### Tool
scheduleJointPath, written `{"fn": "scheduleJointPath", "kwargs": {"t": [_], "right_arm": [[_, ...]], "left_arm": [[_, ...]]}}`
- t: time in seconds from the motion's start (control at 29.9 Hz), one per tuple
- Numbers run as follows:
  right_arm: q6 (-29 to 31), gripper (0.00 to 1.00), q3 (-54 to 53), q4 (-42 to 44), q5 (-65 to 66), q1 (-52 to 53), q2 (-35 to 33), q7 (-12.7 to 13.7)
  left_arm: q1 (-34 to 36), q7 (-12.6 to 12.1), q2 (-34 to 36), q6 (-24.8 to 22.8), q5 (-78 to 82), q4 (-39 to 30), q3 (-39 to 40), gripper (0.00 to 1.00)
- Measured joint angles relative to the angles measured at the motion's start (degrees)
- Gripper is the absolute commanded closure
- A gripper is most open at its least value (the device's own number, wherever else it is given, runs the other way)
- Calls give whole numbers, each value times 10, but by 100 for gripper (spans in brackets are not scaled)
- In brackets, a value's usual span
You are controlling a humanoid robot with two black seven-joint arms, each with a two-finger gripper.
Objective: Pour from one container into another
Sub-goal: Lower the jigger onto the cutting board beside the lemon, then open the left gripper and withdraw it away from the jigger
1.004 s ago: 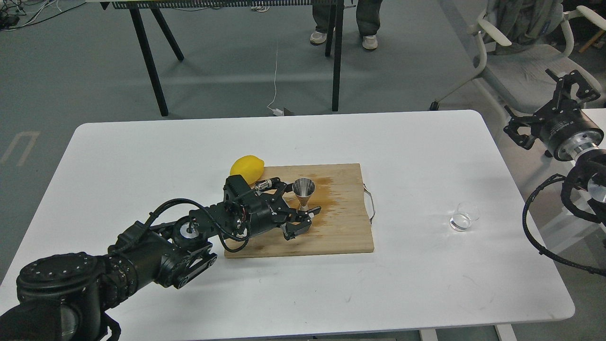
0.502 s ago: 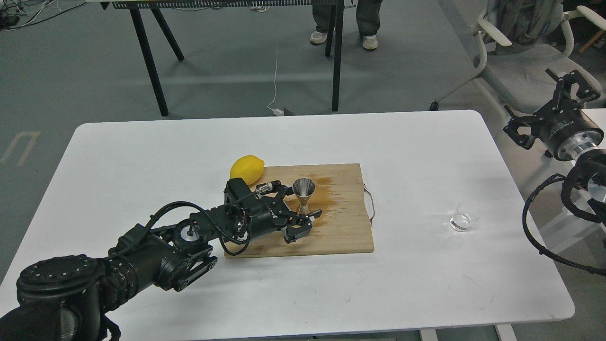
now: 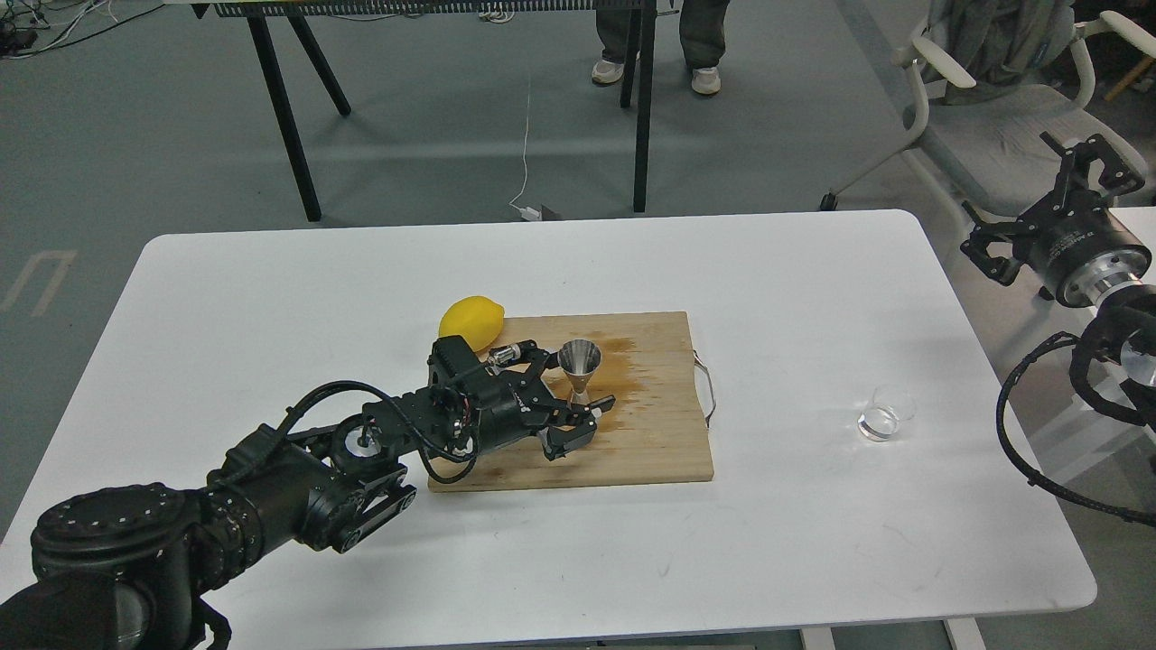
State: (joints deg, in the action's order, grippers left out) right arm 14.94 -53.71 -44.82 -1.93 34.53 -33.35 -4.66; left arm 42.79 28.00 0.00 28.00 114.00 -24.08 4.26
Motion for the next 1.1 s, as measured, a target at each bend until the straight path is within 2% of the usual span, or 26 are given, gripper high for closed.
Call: {"fn": "scheduleJointPath", "kwargs": {"t": [0.2, 0.47, 1.1], "right_arm": [[0, 1, 0, 0, 0, 0, 0, -1], [1, 1, -1, 0, 0, 0, 0, -1], [1, 1, 0, 0, 0, 0, 0, -1]], "left_arm": [[1, 0, 0, 0, 0, -5, -1, 18], [1, 0, 20, 0, 0, -45, -2, 18], [-2, 0, 70, 0, 0, -54, -2, 18]]}}
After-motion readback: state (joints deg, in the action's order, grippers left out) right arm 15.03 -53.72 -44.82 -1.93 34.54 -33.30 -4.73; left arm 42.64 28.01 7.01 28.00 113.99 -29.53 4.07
